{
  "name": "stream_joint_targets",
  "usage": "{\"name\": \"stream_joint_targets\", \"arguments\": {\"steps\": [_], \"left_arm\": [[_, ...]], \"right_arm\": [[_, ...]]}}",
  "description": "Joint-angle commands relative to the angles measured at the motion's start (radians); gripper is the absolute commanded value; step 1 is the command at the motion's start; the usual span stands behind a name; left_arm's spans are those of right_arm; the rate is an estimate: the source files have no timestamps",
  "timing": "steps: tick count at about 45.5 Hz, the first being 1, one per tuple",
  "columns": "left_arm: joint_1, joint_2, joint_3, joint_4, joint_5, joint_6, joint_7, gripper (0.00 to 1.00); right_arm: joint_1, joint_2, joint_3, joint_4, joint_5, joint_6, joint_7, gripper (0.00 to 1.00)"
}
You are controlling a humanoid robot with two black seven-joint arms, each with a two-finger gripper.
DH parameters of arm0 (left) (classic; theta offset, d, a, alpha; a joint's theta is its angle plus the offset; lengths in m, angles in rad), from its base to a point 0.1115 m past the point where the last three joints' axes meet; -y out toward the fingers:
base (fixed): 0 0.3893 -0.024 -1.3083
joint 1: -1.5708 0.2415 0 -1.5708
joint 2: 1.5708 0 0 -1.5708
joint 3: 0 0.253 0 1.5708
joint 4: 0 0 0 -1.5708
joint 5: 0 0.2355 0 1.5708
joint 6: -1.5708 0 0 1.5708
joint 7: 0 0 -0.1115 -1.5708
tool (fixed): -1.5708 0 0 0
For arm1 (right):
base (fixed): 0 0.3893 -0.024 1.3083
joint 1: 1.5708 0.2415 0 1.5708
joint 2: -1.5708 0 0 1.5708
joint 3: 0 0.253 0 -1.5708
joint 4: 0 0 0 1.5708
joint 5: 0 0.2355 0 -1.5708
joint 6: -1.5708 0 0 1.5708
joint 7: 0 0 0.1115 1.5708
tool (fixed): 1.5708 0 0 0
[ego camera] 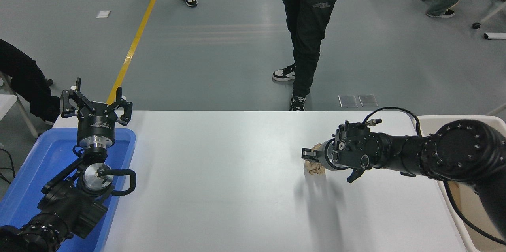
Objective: Pick up paper ball place in dustbin
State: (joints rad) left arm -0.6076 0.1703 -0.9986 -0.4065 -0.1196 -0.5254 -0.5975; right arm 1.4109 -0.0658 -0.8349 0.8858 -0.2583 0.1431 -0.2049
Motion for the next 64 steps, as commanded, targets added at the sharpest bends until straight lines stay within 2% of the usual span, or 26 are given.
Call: {"name": "stream_joint_targets", "arguments": {"steps": [1,5,9,14,24,44,48,54,64], "left_arm": [[0.000,0.000,0.000,0.000,0.000,0.001,-0.001,0.99],[0.002,0.002,0.000,0.000,0.000,-0.001,0.001,0.99],[0.002,0.003,0.000,0.000,0.002,0.001,-0.001,0.99],[0.002,0.005,0.000,0.000,0.002,0.001,-0.001,0.99],[0.002,0.005,0.000,0.000,0.002,-0.001,-0.001,0.99],[0.000,0.003,0.000,0.000,0.000,0.001,-0.001,0.99],[0.000,0.003,0.000,0.000,0.000,0.001,-0.001,0.99],[0.000,0.003,0.000,0.000,-0.002,0.001,-0.001,0.99],[0.000,0.002,0.000,0.000,-0.003,0.001,-0.001,0.99]], "right_arm": [[0.374,-0.141,-0.134,0.323,0.065,0.049,0.001,0.00],[0.537,-0.187,-0.187,0.450,0.065,0.064,0.002,0.00],[0.689,-0.229,-0.214,0.522,0.067,0.150,0.005,0.00],[0.851,-0.244,-0.219,0.541,0.074,0.306,0.012,0.00],[1.016,-0.246,-0.224,0.542,0.083,0.489,0.013,0.00],[1.048,-0.246,-0.320,0.536,0.071,0.501,0.013,0.00],[1.045,-0.270,-0.438,0.532,-0.002,0.477,0.015,0.00],[1.033,-0.367,-0.559,0.525,-0.145,0.400,0.015,0.00],[0.898,-0.692,-0.584,0.383,-0.331,0.351,0.016,0.00]]}}
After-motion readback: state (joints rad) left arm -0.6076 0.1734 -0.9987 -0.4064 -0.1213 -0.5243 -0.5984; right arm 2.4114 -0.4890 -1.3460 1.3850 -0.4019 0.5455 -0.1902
